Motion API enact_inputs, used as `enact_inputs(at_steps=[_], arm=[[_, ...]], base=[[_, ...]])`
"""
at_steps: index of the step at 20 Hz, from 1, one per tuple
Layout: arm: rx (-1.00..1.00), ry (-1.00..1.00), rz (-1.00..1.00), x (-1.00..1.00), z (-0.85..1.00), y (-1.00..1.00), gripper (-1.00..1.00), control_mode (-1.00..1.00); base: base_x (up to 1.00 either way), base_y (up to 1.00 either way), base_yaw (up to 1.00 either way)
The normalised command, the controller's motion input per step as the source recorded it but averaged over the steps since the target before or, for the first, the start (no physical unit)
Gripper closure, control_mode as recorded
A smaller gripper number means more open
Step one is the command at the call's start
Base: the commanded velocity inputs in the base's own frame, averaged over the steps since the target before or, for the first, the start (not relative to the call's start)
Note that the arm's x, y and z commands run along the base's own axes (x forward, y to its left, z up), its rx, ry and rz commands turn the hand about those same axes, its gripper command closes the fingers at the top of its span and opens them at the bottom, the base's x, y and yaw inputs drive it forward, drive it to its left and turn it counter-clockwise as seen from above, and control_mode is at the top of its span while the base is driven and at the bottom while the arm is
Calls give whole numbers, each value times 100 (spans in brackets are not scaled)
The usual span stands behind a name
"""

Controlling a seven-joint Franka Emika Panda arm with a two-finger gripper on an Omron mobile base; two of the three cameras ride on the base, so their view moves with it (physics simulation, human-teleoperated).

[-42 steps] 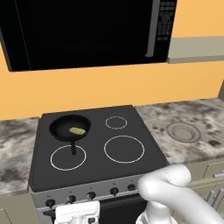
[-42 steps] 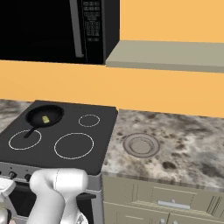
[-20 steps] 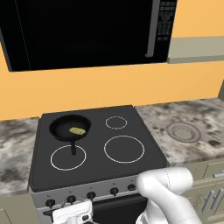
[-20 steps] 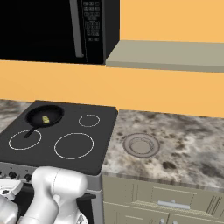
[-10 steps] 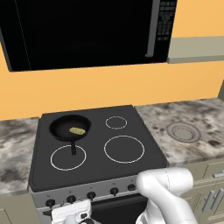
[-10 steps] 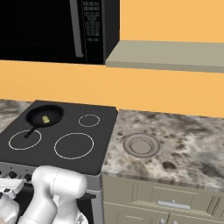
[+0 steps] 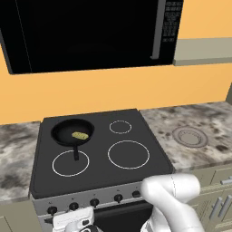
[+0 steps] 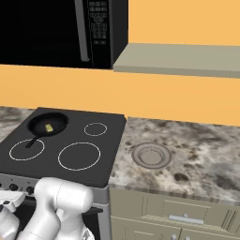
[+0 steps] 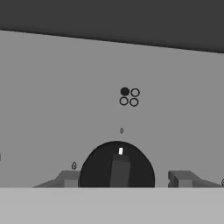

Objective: Pick up the butter stick and place it in the pan. Then turn on the burner for the pan.

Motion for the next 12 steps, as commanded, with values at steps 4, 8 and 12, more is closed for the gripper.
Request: enact_inputs(at_steps=[4,8,12], arm=[[-2,7,0,0,0,19,100,-100],[-2,1,0,0,-1,31,100,-100],[-2,0,1,-3,-1,34,100,-100]], base=[[0,0,0],[0,0,0],[0,0,0]])
